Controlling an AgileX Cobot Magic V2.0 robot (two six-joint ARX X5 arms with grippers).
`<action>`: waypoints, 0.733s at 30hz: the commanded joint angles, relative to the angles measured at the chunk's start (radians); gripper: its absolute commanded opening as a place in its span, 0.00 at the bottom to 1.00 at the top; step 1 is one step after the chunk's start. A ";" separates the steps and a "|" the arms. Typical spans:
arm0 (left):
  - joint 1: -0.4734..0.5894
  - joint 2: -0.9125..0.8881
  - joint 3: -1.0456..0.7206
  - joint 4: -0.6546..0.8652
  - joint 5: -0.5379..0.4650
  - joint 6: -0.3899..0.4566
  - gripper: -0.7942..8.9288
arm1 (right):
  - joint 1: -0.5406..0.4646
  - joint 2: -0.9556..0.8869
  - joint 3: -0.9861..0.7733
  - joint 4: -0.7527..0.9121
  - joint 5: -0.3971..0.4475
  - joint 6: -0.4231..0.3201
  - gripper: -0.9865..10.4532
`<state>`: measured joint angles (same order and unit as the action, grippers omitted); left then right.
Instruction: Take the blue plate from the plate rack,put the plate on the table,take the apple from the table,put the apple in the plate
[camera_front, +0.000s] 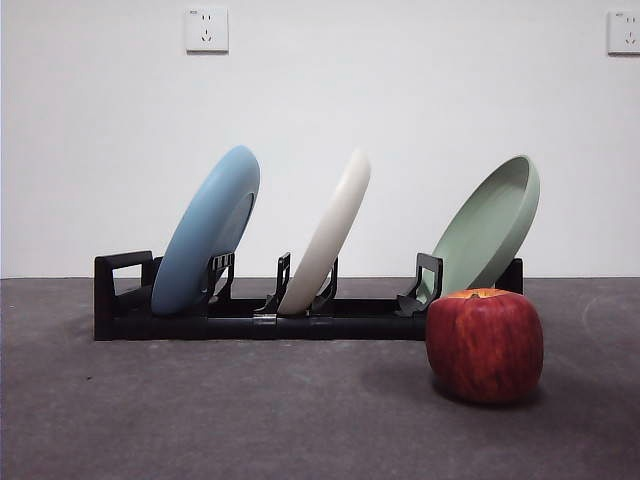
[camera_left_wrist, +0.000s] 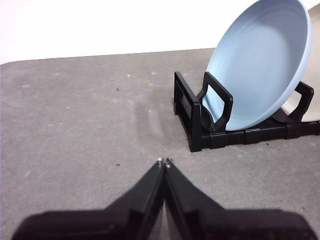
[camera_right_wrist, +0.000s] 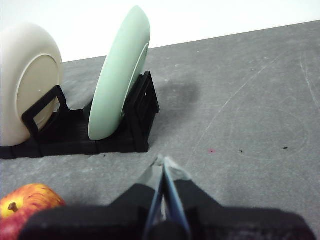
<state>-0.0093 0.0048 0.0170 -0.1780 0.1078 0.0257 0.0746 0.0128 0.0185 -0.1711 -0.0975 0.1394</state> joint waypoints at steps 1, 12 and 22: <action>0.003 -0.003 -0.014 0.005 0.000 -0.003 0.08 | 0.002 0.000 -0.012 -0.009 -0.001 0.010 0.07; 0.003 -0.003 -0.014 0.027 0.008 -0.087 0.08 | 0.002 0.000 -0.008 -0.010 -0.007 0.125 0.07; 0.003 0.005 0.071 -0.024 0.031 -0.331 0.07 | 0.002 0.057 0.116 -0.087 -0.007 0.265 0.07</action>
<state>-0.0093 0.0101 0.0704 -0.2119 0.1349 -0.2310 0.0746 0.0662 0.1146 -0.2661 -0.1032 0.3740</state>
